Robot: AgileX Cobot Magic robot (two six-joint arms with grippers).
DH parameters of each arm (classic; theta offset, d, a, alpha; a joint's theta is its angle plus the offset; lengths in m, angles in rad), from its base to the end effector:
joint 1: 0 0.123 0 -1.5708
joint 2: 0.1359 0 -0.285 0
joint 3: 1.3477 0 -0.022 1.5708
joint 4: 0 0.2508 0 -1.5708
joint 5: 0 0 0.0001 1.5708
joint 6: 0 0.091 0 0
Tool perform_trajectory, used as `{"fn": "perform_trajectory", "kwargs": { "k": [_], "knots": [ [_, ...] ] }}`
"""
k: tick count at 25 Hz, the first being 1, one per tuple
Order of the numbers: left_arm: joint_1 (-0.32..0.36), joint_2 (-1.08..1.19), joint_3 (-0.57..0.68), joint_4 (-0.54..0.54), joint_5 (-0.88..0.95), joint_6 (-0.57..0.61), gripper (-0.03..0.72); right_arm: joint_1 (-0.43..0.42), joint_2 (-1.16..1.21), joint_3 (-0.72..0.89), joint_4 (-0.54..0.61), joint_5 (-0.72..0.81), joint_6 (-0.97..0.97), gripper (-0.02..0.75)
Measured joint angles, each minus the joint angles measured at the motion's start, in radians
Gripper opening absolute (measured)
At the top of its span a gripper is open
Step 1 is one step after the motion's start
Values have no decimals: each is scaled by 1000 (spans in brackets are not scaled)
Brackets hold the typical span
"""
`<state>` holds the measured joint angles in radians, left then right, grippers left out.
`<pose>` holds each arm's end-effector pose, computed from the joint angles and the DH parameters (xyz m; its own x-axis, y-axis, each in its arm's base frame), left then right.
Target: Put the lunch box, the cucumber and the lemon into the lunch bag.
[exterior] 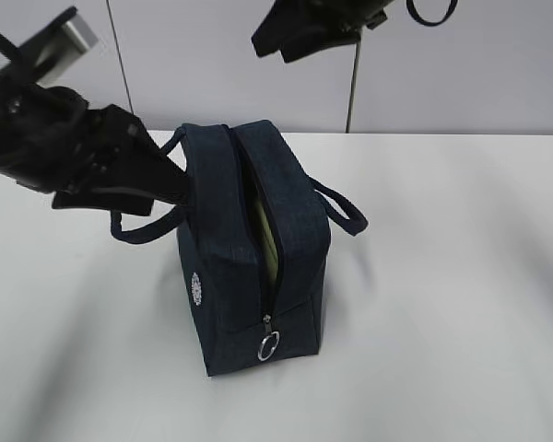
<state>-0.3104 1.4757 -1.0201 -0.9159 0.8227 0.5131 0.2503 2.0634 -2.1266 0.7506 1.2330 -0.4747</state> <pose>0.2662 -0.1410 0.2778 -0.8768 0.1016 -0.4700 0.3954 0.7086 -0.5845 0.4228 0.1686 0.3553 -0.6943 -0.3150 -0.6471 -0.6718 0.6062 0.4257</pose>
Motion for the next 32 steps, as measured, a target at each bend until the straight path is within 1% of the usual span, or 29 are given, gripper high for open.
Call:
{"fn": "perform_trajectory", "kwargs": {
  "k": [2, 8, 12, 14, 22, 27, 29, 32],
  "knots": [
    [12, -51, 0, 44, -19, 0, 432, 0, -36, -9, 16, -20, -13, 364],
    [14, -183, 0, 193, -97, 2, 432, 0, -207, -14, 39, -190, -64, 344],
    [14, -235, 0, 245, -120, 2, 430, 0, -316, -14, 39, -222, -94, 334],
    [14, -251, 0, 255, -123, 2, 425, 0, -361, -14, 46, -220, -100, 317],
    [14, -268, 0, 262, -126, 2, 417, 0, -548, -14, 44, -182, -107, 319],
    [14, -270, 0, 262, -126, 2, 410, 0, -637, -16, 8, -91, -56, 297],
    [14, -270, 0, 262, -126, 2, 407, 0, -649, -20, 8, -47, -25, 295],
    [14, -273, 0, 262, -126, 2, 405, 0, -651, -20, 41, -6, 0, 288]
  ]
}}
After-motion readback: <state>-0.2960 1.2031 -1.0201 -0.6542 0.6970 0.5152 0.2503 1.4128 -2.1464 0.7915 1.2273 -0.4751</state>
